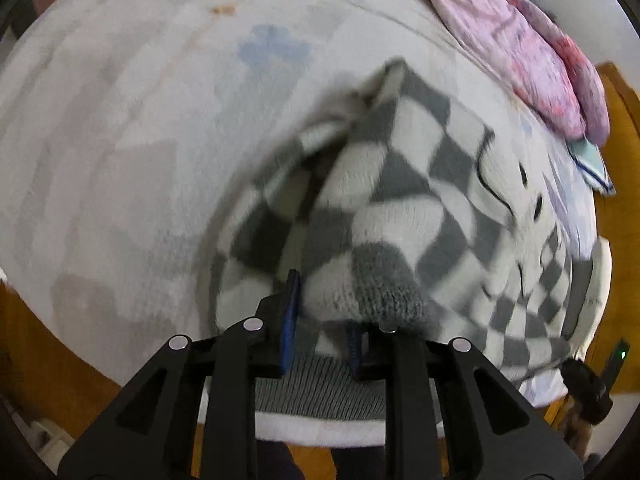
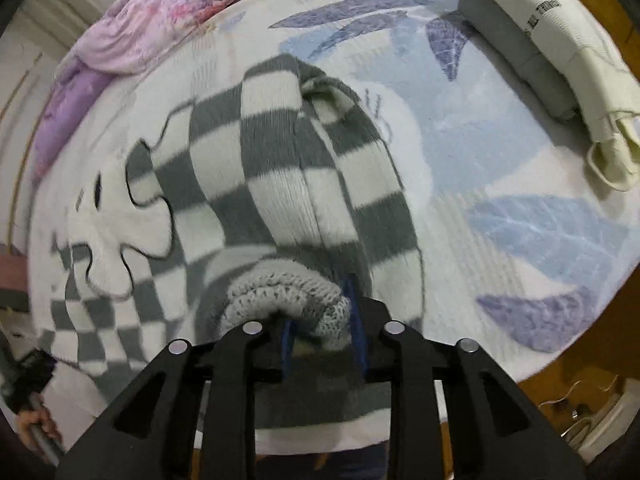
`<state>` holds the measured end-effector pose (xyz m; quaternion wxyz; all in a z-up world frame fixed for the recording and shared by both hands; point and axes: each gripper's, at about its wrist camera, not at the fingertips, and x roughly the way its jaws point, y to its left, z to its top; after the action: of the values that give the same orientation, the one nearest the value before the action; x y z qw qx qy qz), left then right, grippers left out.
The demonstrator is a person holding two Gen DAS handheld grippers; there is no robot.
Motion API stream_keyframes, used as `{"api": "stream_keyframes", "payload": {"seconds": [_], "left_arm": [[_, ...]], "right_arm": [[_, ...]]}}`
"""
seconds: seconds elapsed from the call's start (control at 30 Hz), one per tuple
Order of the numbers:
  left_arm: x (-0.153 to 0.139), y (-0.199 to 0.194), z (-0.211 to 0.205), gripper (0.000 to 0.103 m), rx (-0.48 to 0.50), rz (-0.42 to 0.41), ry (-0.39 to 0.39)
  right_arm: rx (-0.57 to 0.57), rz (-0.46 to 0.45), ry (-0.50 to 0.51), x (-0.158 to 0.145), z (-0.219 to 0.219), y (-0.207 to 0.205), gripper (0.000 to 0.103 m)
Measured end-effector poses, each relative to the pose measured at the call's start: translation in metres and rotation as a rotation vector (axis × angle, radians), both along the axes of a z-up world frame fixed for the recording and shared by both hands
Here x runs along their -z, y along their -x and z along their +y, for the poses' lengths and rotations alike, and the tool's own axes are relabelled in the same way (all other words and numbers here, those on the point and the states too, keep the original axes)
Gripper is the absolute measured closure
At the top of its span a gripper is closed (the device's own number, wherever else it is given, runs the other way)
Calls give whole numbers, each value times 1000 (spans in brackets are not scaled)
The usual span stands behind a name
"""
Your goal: Fold large clothes
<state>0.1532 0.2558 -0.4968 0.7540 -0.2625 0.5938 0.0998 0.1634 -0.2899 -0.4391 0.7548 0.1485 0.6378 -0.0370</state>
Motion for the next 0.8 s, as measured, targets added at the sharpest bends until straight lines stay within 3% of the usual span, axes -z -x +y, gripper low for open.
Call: {"api": "stream_keyframes", "payload": {"seconds": [0.03,0.07,0.1,0.13,0.17,0.27,0.37,0.43,0.5,0.6,0.7,0.8], "left_arm": [[0,8,1,77,-30,-4,20],[-1,12,4,74,-59,-14,47],[-2,20,6,66,-98,-20,68],[-3,25,8,57,-113,-24,77],[-9,29,8,53,-128,-44,81],[-24,43,9,46,-171,-102,106],[-32,50,9,37,-247,-182,187],[-30,46,8,34,-290,-211,253],[-26,41,6,31,-339,-229,315],[-11,27,0,30,-366,-197,352],[3,13,-1,30,-387,-175,341],[9,4,4,30,-419,-202,366]], "right_arm": [[7,2,2,-1,0,3,76],[30,14,4,-4,0,8,68],[52,38,6,-6,-3,11,63],[72,49,3,-7,-6,16,51],[113,50,-9,-12,-14,23,47],[209,39,-106,-23,-30,38,45],[337,-7,-289,-31,-41,47,38],[397,6,-402,-16,-41,42,37],[444,29,-452,-1,-37,33,37],[523,31,-530,19,-33,22,37],[553,59,-509,31,-34,13,37],[497,94,-458,34,-31,2,55]]}}
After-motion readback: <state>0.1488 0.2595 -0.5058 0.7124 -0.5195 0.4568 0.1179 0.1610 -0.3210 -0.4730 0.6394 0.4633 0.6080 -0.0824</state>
